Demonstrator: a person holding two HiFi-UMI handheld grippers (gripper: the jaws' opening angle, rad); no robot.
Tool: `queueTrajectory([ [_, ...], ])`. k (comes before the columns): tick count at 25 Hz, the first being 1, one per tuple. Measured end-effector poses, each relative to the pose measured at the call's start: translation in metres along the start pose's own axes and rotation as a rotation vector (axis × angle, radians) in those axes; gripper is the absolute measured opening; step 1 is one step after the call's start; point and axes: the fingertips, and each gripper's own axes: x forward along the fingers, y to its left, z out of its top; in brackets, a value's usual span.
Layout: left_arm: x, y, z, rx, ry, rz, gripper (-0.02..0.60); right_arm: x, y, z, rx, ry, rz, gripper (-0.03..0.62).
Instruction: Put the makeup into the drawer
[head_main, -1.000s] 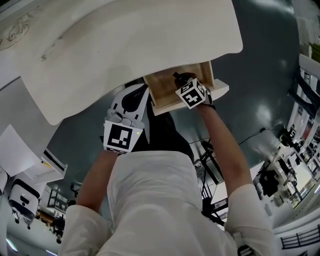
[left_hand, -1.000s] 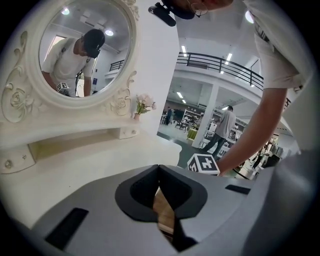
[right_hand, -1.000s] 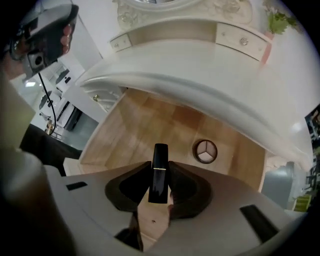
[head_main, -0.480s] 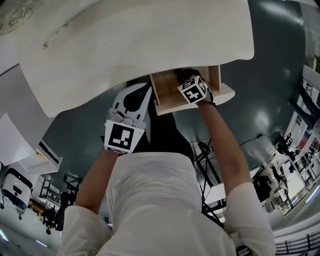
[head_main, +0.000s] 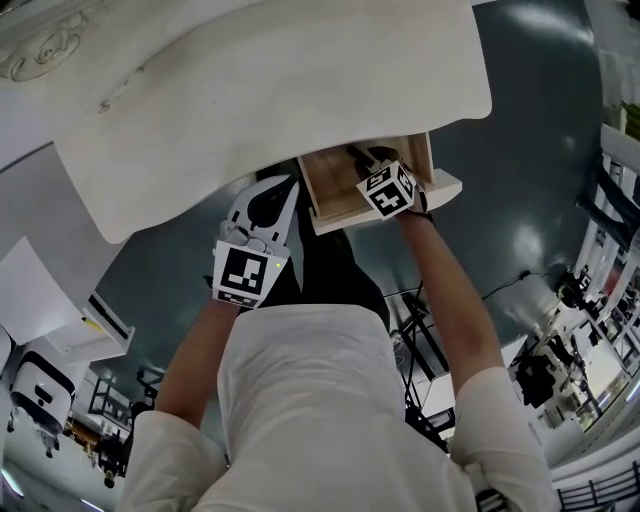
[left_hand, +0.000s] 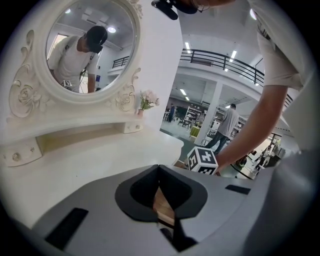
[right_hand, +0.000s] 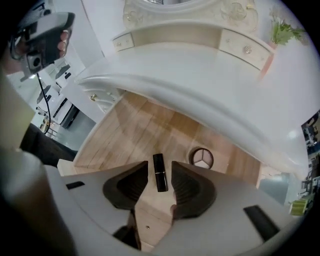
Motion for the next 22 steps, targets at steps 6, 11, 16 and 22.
queueTrajectory([
  [6,-0.011,-0.003,0.022,0.028,-0.015,-0.031,0.015,-0.053,-0.005,0.018,0.078,-0.111,-0.068,0.11],
  [11,-0.016,-0.007,0.044,0.079,-0.042,-0.049,0.015,-0.1,-0.007,0.032,0.159,-0.224,-0.119,0.101],
  [16,-0.023,-0.01,0.06,0.128,-0.06,-0.089,0.015,-0.144,-0.007,0.046,0.212,-0.313,-0.193,0.061],
  [22,-0.031,-0.011,0.09,0.173,-0.092,-0.152,0.015,-0.198,-0.011,0.053,0.318,-0.425,-0.281,0.038],
])
